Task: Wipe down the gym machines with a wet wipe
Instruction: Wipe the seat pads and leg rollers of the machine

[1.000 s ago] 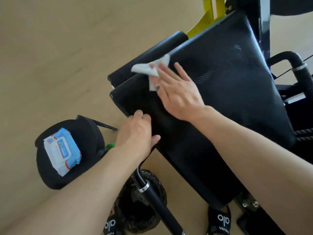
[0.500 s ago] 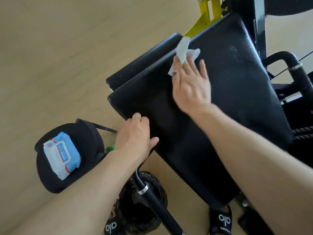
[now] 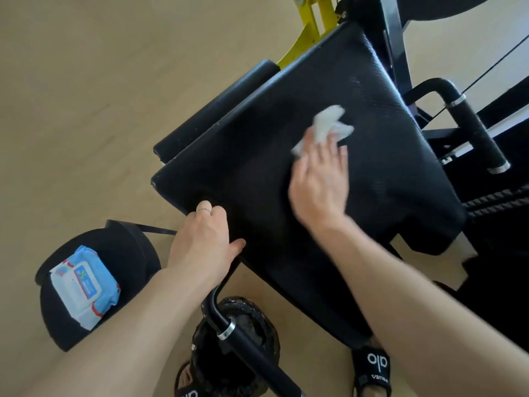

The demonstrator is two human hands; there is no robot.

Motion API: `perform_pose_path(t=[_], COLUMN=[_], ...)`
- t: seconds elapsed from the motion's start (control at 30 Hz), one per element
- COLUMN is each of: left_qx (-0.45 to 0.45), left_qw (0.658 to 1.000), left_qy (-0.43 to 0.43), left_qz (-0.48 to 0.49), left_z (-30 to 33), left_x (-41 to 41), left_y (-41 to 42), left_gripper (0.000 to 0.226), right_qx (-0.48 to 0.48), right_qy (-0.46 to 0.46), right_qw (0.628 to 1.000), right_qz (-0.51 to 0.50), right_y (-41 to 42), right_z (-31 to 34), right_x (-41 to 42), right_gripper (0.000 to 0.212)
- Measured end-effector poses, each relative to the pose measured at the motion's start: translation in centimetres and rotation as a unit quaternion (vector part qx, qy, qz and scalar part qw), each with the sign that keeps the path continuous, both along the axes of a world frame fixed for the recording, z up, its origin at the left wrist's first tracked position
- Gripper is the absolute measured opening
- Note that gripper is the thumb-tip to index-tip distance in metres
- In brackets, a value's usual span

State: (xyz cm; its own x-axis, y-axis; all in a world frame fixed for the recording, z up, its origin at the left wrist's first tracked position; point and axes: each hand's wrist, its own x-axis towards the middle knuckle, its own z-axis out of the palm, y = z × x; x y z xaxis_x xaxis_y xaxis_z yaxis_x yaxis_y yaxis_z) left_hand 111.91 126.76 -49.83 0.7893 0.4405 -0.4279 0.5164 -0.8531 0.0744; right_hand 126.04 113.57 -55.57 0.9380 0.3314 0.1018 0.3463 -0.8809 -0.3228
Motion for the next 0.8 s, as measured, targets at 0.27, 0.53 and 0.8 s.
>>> perform_pose_path(t=[0.27, 0.53, 0.8], left_qx=[0.03, 0.062, 0.029], left_qw=[0.999, 0.992, 0.984], left_qy=[0.027, 0.043, 0.057], left_qz=[-0.013, -0.099, -0.164], left_z=[0.3, 3.8, 2.9], left_x=[0.4, 4.3, 15.3], left_y=[-0.2, -3.9, -10.8], left_gripper=[0.041, 0.032, 0.031], right_qx=[-0.121, 0.012, -0.048], right_qy=[-0.056, 0.052, 0.103], right_qw=[0.916, 0.974, 0.987], right_qz=[0.378, 0.22, -0.113], right_y=[-7.9, -7.4, -17.2], right_z=[-1.4, -2.2, -4.3], right_x=[-0.1, -10.7, 3.3], right_gripper=[0.056, 0.058, 0.067])
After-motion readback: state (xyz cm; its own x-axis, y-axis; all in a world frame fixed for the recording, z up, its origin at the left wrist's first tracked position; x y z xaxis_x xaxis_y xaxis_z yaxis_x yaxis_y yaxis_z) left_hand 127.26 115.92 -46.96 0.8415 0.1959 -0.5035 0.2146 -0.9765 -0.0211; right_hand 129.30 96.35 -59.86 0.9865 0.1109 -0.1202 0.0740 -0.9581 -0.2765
